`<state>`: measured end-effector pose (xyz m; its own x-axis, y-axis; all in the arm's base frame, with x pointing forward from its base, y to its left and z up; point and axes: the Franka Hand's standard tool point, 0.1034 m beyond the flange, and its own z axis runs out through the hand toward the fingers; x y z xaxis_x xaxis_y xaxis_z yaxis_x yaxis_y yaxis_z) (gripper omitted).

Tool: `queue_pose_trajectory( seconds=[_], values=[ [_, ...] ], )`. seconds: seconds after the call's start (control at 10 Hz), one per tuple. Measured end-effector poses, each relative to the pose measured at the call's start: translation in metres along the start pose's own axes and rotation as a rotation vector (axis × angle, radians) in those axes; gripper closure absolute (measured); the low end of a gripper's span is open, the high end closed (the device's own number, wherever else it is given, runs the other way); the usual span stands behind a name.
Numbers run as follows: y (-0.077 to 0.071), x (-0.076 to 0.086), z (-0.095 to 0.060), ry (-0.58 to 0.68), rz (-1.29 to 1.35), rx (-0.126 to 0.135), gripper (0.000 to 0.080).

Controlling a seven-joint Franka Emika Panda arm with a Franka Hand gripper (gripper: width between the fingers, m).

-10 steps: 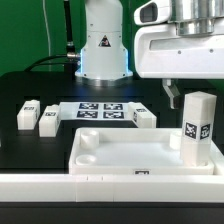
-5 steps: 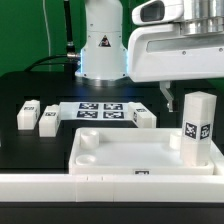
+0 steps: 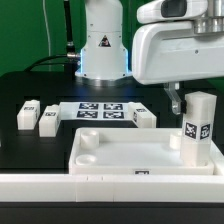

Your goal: Assemble desk

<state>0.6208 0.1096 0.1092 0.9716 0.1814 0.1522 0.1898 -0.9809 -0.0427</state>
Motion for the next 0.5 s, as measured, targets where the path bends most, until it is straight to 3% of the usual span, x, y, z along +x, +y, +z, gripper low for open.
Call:
queue_pose_trajectory(
  seconds=[0.4,0.5],
  values=[
    [0.0039,0.0004,-0.0004,-0.003,-0.233,-0.016,0.0150],
    [0.0038,0.0001,0.0000,-0.003,-0.232,-0.016,0.0263]
  ],
)
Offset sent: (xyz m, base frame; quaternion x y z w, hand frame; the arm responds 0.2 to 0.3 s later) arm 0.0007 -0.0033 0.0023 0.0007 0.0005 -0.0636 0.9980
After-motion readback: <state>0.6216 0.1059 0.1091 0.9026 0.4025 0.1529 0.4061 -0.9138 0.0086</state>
